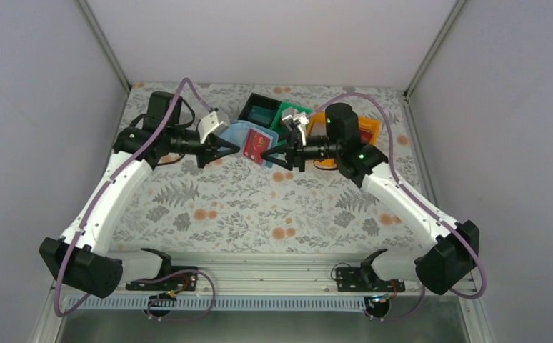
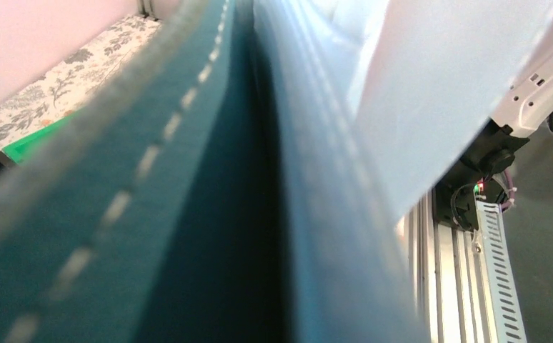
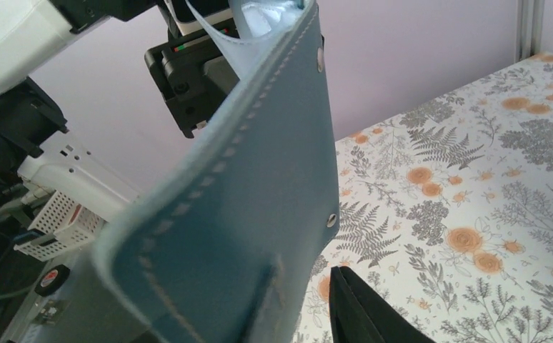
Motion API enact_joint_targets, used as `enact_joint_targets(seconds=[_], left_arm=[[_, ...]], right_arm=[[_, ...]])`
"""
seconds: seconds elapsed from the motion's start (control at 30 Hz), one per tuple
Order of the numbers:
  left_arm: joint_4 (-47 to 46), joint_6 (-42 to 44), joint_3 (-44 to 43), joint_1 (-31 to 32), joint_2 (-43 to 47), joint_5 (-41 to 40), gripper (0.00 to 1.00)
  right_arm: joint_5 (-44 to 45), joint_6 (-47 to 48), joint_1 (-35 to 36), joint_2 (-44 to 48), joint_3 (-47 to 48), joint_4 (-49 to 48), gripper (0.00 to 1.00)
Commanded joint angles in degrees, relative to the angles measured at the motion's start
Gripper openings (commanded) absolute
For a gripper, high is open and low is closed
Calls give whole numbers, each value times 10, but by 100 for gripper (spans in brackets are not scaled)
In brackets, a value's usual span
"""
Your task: Take the credit cards out of the card holder
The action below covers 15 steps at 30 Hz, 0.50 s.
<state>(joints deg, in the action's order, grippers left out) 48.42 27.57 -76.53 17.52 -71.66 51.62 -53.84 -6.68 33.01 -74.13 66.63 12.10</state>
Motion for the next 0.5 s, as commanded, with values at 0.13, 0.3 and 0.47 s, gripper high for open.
enact_joint_targets(seconds=[0.13,0.3,0.47], left_arm=[[-21,-14,1,1,-11,4,2],[-39,-38,-4,-11,-20,-21,25],[-113,-132,2,-29,-37,-155,57]], right_arm=[[27,-47,4,0,-13,-66,9],[113,-76,4,8,-16,-48,4],[195,-139,12,-23,-3,-1,4]])
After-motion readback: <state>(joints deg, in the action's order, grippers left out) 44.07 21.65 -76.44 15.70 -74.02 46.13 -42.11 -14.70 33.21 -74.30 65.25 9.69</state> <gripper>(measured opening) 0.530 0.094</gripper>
